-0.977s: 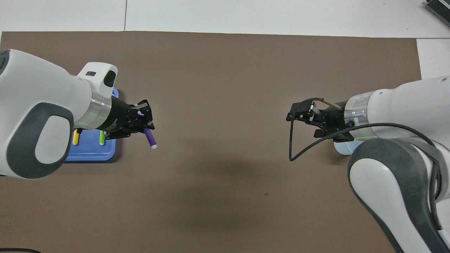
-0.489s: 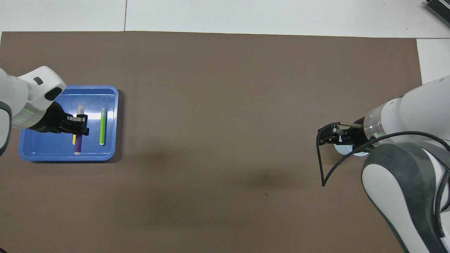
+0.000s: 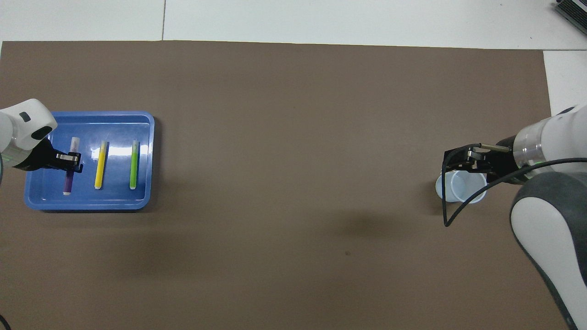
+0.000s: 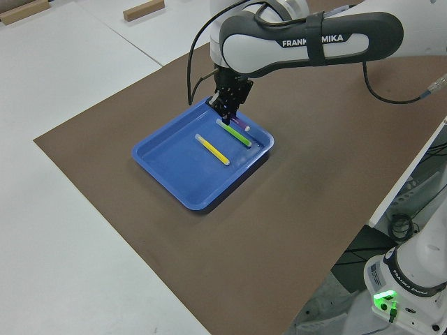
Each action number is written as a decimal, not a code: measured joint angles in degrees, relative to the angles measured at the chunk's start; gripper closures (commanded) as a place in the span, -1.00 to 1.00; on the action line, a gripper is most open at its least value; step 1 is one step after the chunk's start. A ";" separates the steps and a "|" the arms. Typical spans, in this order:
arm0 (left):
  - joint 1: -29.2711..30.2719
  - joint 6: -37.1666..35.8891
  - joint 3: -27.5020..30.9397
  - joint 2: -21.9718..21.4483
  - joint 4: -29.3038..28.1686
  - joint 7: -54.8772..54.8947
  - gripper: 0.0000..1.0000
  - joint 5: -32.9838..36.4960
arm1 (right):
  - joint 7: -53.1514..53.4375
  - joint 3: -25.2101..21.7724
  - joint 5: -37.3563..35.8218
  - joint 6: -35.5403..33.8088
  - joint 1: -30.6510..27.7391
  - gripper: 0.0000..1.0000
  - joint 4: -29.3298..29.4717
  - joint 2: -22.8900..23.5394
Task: Right arm passes pens to left for tray arrangement
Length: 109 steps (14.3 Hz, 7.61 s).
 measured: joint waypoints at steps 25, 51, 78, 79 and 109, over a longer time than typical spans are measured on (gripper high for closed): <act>7.55 20.40 -0.57 13.65 -1.35 5.14 -1.00 6.91 | -9.46 -3.30 -3.79 1.70 -0.23 -1.00 -0.09 1.29; -3.22 -15.00 -2.16 1.70 23.62 -10.70 -1.00 1.42 | -9.46 -3.71 -3.79 -12.69 -0.37 -1.00 13.46 0.25; -23.11 -23.87 13.11 -13.10 14.16 -16.36 -1.00 0.26 | -9.46 -3.68 -3.79 -11.38 -0.96 -1.00 11.32 -0.30; -23.08 -23.83 13.14 -13.34 13.81 -16.36 -1.00 0.26 | -9.46 -3.68 -3.79 -11.38 -0.96 -1.00 11.32 -0.30; -20.03 -21.72 10.73 -13.43 14.61 -15.80 -1.00 -1.75 | -9.46 -3.60 -3.79 -10.23 -0.89 -1.00 11.34 -0.30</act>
